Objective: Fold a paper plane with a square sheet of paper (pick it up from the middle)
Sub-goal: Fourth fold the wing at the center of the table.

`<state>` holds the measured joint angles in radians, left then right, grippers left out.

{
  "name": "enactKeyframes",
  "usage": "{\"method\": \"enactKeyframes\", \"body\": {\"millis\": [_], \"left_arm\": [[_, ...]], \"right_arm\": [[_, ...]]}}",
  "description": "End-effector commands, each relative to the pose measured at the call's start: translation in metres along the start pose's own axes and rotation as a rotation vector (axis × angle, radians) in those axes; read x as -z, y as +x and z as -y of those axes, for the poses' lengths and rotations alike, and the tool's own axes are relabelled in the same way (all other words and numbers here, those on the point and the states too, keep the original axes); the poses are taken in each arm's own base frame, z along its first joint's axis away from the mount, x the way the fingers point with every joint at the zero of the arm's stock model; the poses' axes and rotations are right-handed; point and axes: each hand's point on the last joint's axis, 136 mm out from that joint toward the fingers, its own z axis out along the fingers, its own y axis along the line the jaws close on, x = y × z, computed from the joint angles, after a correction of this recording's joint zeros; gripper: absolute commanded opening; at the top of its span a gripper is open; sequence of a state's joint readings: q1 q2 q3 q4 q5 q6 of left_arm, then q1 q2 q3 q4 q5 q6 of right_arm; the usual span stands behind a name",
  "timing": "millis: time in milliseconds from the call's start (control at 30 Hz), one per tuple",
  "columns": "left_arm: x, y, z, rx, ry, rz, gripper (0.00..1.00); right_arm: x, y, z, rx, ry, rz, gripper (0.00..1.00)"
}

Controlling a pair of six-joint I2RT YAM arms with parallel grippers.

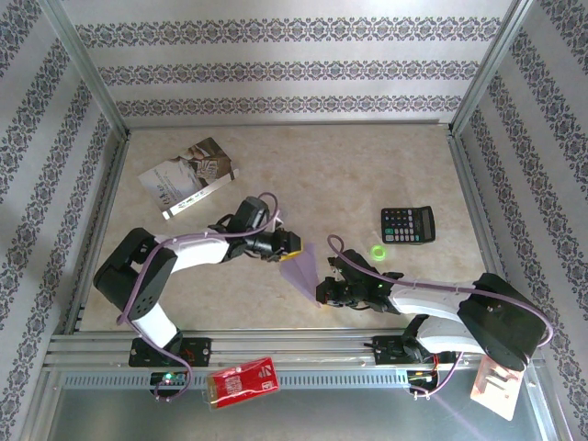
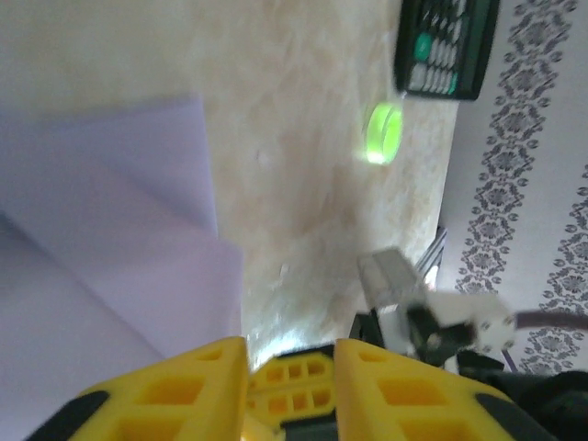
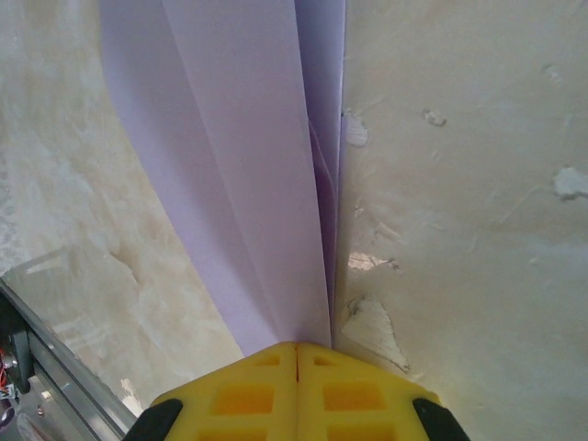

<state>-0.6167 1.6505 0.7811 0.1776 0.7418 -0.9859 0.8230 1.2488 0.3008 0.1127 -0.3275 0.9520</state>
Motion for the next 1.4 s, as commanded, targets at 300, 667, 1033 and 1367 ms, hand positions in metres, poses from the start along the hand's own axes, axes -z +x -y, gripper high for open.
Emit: {"method": "enactKeyframes", "body": {"millis": [300,667,1033,1367], "left_arm": [[-0.044,0.047,-0.003,0.060,0.015,-0.101,0.07],[-0.053,0.062,-0.027,0.079,-0.050,-0.132,0.05],[-0.058,0.066,-0.048,0.067,-0.122,-0.150,0.05],[-0.050,0.054,-0.060,0.052,-0.181,-0.126,0.05]], "right_arm": [[-0.002,0.034,0.065,-0.082,0.246,-0.090,0.00],[-0.002,0.032,0.064,-0.096,0.263,-0.097,0.00],[-0.001,0.037,0.071,-0.117,0.296,-0.122,0.00],[0.004,0.047,0.082,-0.129,0.369,-0.172,0.00]]}}
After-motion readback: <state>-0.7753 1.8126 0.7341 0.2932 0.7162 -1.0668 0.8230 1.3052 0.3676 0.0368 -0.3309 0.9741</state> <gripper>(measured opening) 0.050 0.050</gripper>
